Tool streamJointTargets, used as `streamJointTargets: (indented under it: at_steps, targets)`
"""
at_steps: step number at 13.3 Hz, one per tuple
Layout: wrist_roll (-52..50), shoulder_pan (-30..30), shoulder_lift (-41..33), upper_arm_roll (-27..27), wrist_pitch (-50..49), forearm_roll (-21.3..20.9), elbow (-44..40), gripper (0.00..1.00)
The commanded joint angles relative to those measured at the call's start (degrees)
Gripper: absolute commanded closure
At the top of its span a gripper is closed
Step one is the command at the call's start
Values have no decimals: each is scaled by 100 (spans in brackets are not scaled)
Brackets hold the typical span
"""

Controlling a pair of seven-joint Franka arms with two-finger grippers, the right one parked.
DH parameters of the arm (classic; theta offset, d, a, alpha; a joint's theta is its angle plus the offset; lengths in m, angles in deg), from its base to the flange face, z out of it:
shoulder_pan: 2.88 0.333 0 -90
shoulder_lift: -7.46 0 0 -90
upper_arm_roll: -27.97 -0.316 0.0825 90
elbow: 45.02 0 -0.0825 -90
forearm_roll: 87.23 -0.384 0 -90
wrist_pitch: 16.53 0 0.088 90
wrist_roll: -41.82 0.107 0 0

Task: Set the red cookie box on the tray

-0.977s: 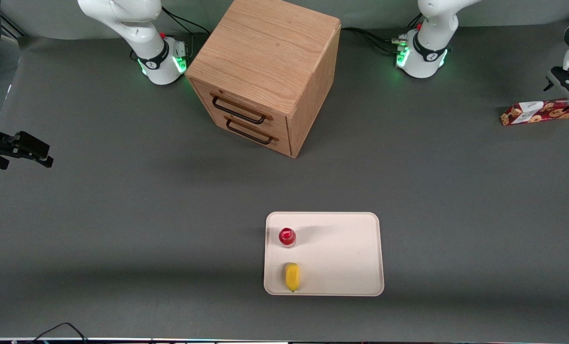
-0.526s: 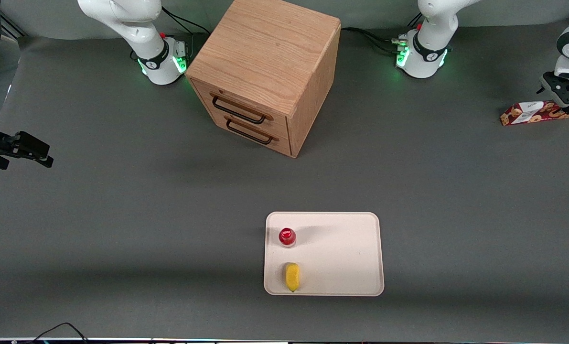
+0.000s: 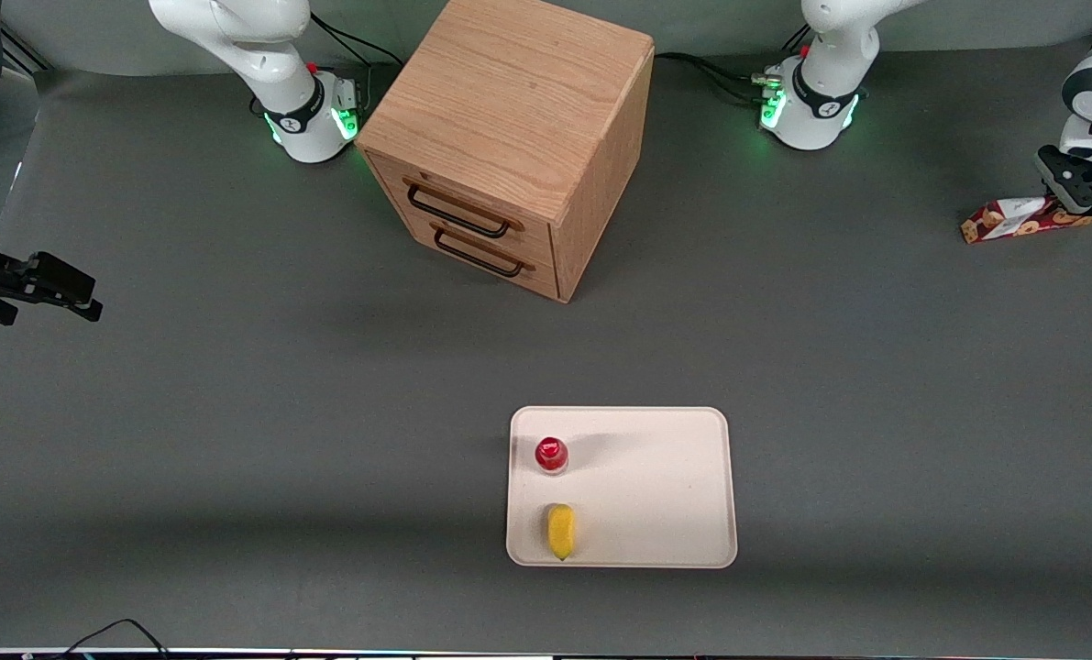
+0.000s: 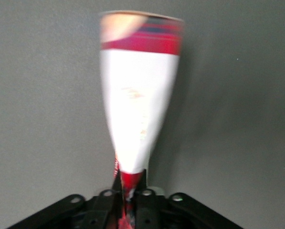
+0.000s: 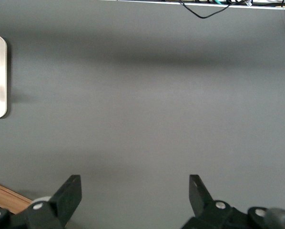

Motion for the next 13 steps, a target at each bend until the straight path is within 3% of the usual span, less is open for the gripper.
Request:
streamJointTargets:
  at_steps: [1,6,10,13]
  targets:
    - [-222,-89,-29,62,10,93,-49,100]
    - [-1680,-318,-161,404,-279,84,-496,100]
    - [-3383,-712,-170,906,-1832,58,-1497,100]
    - [-5253,-1388,-74,1179,-3142,40,-2419,100]
